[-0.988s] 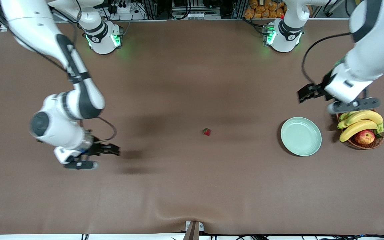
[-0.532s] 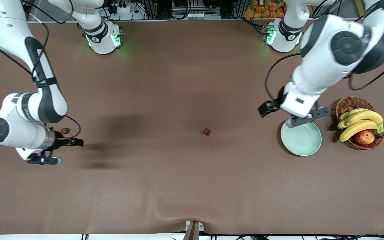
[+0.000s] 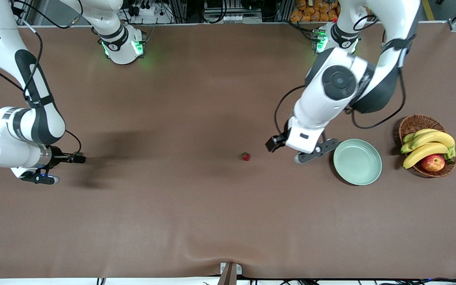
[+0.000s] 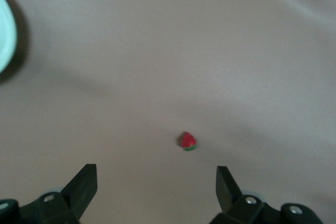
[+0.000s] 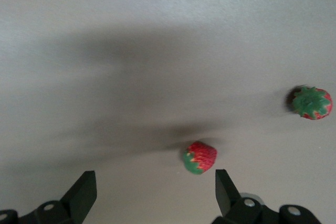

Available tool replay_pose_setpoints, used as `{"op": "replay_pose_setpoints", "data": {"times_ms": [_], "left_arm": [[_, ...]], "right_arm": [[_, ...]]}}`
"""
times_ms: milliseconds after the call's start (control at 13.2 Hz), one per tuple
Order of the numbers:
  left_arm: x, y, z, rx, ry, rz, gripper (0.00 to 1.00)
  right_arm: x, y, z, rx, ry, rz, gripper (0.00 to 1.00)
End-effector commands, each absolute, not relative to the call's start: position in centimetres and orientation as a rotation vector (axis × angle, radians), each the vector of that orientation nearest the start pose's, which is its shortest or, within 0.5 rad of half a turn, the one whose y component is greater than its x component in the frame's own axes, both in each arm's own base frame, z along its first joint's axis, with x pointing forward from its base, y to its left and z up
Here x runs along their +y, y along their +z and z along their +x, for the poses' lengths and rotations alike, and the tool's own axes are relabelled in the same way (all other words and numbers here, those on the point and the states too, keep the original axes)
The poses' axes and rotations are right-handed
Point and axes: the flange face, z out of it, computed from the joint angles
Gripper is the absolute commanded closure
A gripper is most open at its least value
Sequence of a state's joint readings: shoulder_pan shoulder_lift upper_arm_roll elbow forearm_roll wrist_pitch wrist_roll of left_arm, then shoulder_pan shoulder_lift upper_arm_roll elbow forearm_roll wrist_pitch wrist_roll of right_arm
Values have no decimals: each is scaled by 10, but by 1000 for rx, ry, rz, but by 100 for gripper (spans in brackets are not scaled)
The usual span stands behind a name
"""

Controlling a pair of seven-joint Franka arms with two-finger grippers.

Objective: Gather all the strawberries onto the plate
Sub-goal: 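Reach the left gripper to the strawberry while the right gripper returns, then close the left gripper on one strawberry while the right gripper grasps another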

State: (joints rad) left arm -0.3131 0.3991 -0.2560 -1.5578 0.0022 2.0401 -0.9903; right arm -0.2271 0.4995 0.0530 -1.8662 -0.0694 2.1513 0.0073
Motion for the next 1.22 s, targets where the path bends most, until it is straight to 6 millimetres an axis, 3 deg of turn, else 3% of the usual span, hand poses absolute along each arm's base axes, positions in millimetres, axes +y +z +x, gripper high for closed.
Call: {"op": "replay_pose_setpoints", "data": {"times_ms": [0, 304, 684, 988, 1140], "left_arm": [[-371, 406, 592, -744, -54, -3190, 0], [-409, 355, 586, -797, -101, -3192, 0], [-448, 291, 594, -929, -185, -3150, 0], [-466, 252, 573, -961, -176, -3089, 0], [-471, 226, 562, -1008, -139, -3043, 6]], "right_arm": [[-119, 213, 579, 118, 311, -3183, 0], [-128, 204, 570, 85, 301, -3187, 0], [-135, 194, 568, 66, 297, -3182, 0], [-137, 191, 566, 52, 311, -3176, 0], [-139, 190, 564, 49, 313, -3174, 0]]}}
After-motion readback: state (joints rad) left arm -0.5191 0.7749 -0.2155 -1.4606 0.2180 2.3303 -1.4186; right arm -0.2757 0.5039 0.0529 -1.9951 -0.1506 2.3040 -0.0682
